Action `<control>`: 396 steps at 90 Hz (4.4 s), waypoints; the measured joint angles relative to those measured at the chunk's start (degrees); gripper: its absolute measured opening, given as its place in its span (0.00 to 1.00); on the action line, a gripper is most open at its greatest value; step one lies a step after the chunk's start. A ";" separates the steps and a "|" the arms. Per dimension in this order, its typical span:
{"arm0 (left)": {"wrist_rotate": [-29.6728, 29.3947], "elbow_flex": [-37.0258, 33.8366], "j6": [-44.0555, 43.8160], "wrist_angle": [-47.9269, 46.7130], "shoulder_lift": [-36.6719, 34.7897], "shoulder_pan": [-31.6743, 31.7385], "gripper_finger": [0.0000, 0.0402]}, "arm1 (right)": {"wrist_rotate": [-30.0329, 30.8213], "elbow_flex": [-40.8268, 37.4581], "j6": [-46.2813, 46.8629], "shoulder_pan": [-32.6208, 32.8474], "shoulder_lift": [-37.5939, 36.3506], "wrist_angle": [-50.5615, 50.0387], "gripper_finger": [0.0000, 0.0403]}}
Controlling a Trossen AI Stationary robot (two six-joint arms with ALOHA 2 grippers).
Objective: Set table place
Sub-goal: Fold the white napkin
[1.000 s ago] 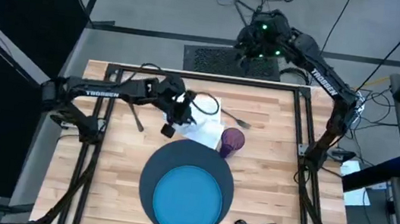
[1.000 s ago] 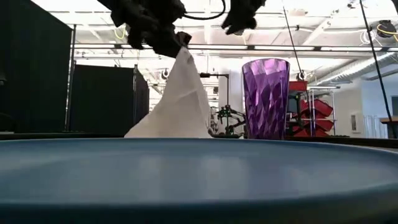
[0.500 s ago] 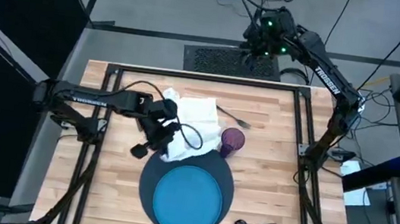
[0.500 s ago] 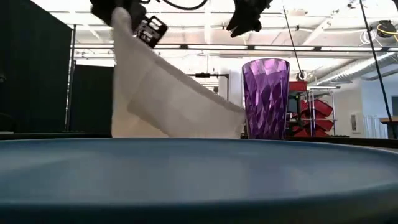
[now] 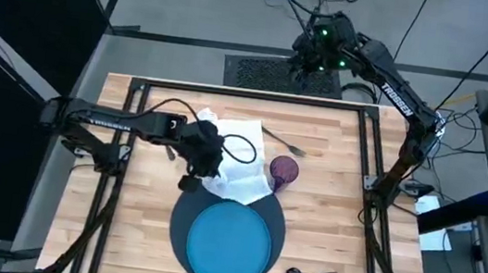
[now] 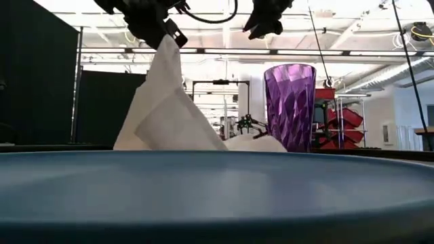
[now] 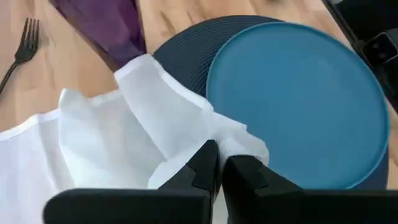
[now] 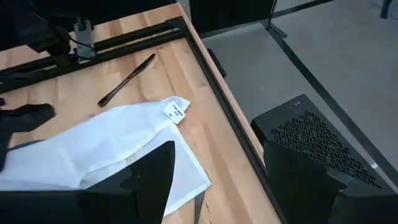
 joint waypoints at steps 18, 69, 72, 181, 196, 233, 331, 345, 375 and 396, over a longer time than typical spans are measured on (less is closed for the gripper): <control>0.02 0.00 -0.35 1.46 0.00 -2.79 0.21 | 0.01 0.00 -1.20 -0.27 0.00 0.02 0.57; -0.61 2.34 -5.71 5.61 0.00 -7.59 0.31 | 0.06 0.00 -2.89 -0.27 0.02 0.09 0.57; -2.45 2.34 -6.62 4.98 0.00 -7.59 0.31 | 0.06 0.00 -2.89 -0.27 0.02 0.09 0.57; -42.15 -21.83 -21.03 9.90 -42.47 -9.63 0.31 | -20.63 -0.11 14.27 10.94 29.42 14.97 0.50; -54.28 -27.05 -20.72 12.56 -45.94 -9.62 0.31 | -16.91 -0.11 24.78 13.03 33.25 21.69 0.50; -60.15 -29.99 -16.21 14.89 -46.39 -9.62 0.31 | -9.70 -0.11 34.77 15.97 39.70 28.66 0.50; -59.95 -29.97 -15.14 14.54 -46.40 -9.62 0.31 | 6.64 -0.11 35.50 22.55 42.16 29.79 0.50; -59.93 -29.94 -15.16 14.53 -46.40 -9.62 0.31 | 11.37 -0.11 35.42 23.20 42.16 29.61 0.50; -58.16 -29.94 -15.18 14.54 -46.38 -9.62 0.31 | 12.63 -0.09 35.33 24.81 44.22 29.71 0.50; -58.16 -29.94 -15.18 14.49 -46.38 -9.62 0.31 | 13.72 0.00 34.42 25.01 44.78 30.45 0.45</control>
